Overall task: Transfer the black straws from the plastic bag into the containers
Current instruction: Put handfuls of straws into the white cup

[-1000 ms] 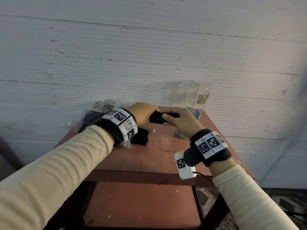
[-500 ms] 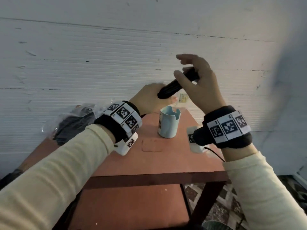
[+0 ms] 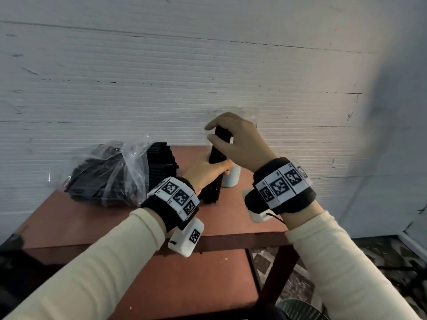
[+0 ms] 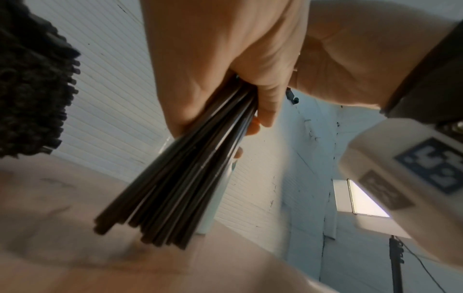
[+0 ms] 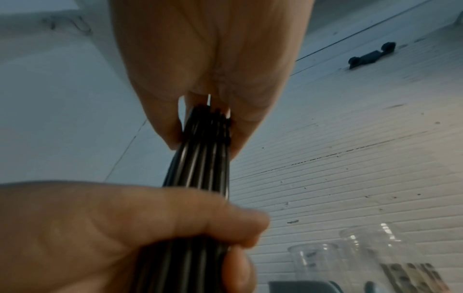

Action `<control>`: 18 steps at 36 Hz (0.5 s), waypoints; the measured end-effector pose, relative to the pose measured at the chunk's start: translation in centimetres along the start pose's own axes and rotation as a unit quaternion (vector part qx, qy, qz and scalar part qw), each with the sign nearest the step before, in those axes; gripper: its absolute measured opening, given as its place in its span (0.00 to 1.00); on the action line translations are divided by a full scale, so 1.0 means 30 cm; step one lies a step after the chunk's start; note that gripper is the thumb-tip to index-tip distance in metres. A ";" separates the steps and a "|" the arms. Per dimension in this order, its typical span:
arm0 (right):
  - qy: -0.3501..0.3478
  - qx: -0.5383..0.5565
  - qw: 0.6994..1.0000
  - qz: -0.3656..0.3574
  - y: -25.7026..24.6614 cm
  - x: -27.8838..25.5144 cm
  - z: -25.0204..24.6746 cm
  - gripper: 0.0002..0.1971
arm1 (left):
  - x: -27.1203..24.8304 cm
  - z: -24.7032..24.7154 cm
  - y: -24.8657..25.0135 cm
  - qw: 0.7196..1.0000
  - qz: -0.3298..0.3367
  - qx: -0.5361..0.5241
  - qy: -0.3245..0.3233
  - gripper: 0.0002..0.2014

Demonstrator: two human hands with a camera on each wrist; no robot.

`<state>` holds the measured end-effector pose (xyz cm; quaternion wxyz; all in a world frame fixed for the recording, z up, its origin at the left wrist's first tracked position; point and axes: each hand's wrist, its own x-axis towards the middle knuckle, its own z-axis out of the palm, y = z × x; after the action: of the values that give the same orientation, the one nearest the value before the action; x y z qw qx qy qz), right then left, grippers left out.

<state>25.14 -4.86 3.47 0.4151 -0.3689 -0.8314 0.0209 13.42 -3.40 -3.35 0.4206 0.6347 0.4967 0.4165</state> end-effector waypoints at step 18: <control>0.053 0.024 0.998 -0.007 -0.007 -0.025 0.057 0.14 | -0.026 -0.009 -0.059 0.997 -0.051 -0.043 -0.036 0.05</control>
<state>24.09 -5.01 1.92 0.4674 -0.3538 -0.8100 0.0181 12.55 -3.86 -5.03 0.4861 0.6045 0.4947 0.3919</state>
